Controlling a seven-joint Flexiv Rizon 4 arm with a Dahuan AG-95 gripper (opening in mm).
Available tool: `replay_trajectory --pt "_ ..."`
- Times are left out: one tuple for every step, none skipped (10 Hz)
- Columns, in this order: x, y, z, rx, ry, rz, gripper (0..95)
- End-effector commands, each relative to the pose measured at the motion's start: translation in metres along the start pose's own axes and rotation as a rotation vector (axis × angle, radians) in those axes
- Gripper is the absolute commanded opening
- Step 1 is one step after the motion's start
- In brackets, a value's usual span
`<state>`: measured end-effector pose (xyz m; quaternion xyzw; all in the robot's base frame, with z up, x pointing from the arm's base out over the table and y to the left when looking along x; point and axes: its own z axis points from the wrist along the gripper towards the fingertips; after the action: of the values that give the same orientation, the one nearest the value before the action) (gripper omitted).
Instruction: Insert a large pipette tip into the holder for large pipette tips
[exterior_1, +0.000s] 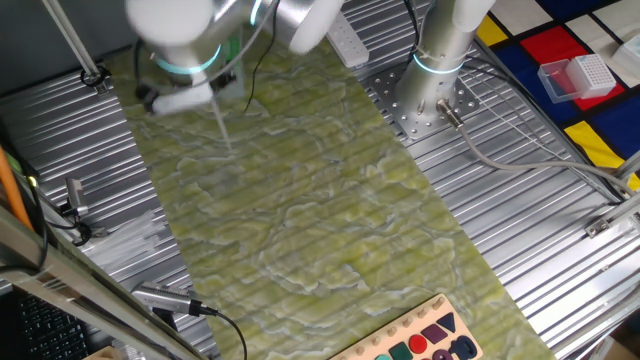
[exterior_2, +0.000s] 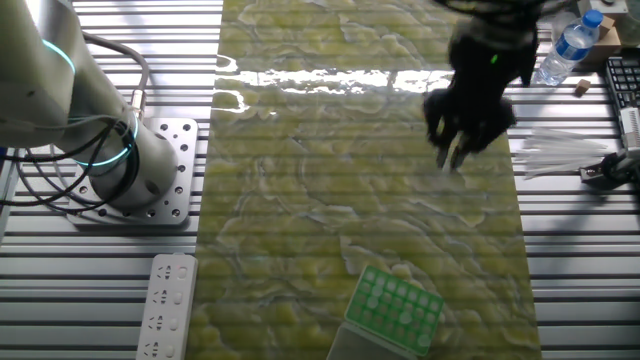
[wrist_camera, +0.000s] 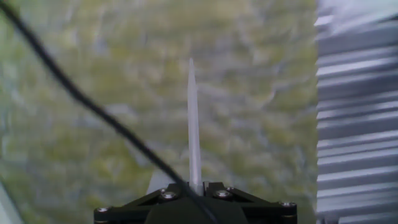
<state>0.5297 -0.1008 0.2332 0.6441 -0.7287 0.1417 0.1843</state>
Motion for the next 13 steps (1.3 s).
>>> replay_trajectory --pt "0.0033 0.0001 0.0005 -0.009 -0.017 0.011 0.0" --pt "0.0033 0.0001 0.0005 -0.018 -0.036 0.028 0.0" --pt "0.0033 0.0001 0.0005 -0.033 -0.062 0.047 0.0" --pt "0.0033 0.0001 0.0005 -0.063 -0.091 0.102 0.0" --pt "0.0033 0.0001 0.0005 -0.073 -0.099 0.14 0.0" --pt "0.0033 0.0001 0.0005 -0.081 -0.097 0.185 0.0" --pt "0.0033 0.0001 0.0005 -0.083 -0.095 0.202 0.0" --pt "0.0033 0.0001 0.0005 -0.084 -0.095 0.236 0.0" --pt "0.0033 0.0001 0.0005 -0.084 -0.1 0.267 0.0" --pt "0.0033 0.0001 0.0005 -0.082 -0.099 0.285 0.0" --pt "0.0033 0.0001 0.0005 -0.07 -0.099 0.286 0.0" --pt "0.0033 0.0001 0.0005 -0.061 -0.108 0.27 0.0" --pt "0.0033 0.0001 0.0005 -0.034 -0.106 0.237 0.0"
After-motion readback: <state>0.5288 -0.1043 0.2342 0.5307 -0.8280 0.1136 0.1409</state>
